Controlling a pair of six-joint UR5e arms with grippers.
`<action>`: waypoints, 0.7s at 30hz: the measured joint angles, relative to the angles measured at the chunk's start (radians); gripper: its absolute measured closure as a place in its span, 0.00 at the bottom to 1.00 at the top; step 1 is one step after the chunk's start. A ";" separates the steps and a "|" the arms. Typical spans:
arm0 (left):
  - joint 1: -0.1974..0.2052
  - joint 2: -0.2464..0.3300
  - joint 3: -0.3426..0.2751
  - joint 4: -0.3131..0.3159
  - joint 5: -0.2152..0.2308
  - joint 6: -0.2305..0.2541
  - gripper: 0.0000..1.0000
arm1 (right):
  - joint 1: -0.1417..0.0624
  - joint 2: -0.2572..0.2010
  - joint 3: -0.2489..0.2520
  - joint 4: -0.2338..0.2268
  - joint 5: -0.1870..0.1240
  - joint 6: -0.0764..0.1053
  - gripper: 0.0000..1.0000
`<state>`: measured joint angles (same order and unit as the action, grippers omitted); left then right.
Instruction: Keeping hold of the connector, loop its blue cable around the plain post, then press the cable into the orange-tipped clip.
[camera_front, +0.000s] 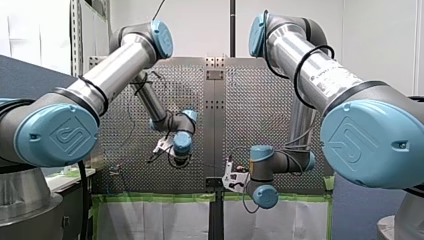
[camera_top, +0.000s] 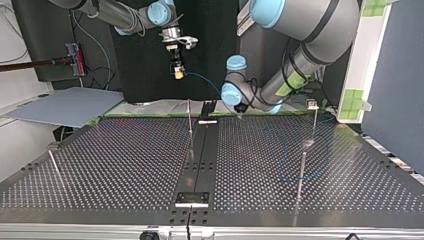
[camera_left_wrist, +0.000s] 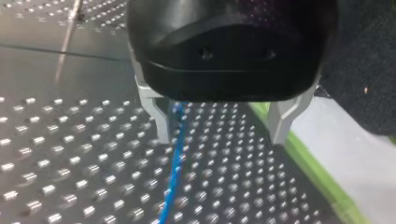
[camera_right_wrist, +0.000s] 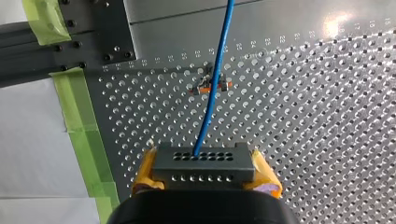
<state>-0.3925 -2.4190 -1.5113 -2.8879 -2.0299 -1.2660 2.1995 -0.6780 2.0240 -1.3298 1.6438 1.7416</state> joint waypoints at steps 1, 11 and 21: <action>-0.002 -0.006 0.000 0.001 0.001 -0.005 0.00 | 0.000 0.000 -0.001 0.002 0.000 0.000 1.00; -0.035 -0.022 0.001 0.045 0.072 -0.101 0.00 | 0.000 0.000 -0.008 0.017 -0.001 -0.027 1.00; -0.052 -0.022 0.001 0.017 0.177 -0.207 0.00 | 0.001 0.001 -0.013 0.035 0.003 -0.084 1.00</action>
<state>-0.4444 -2.4412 -1.5106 -2.8711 -1.8525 -1.4728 2.2003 -0.6774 2.0114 -1.2953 1.6473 1.6574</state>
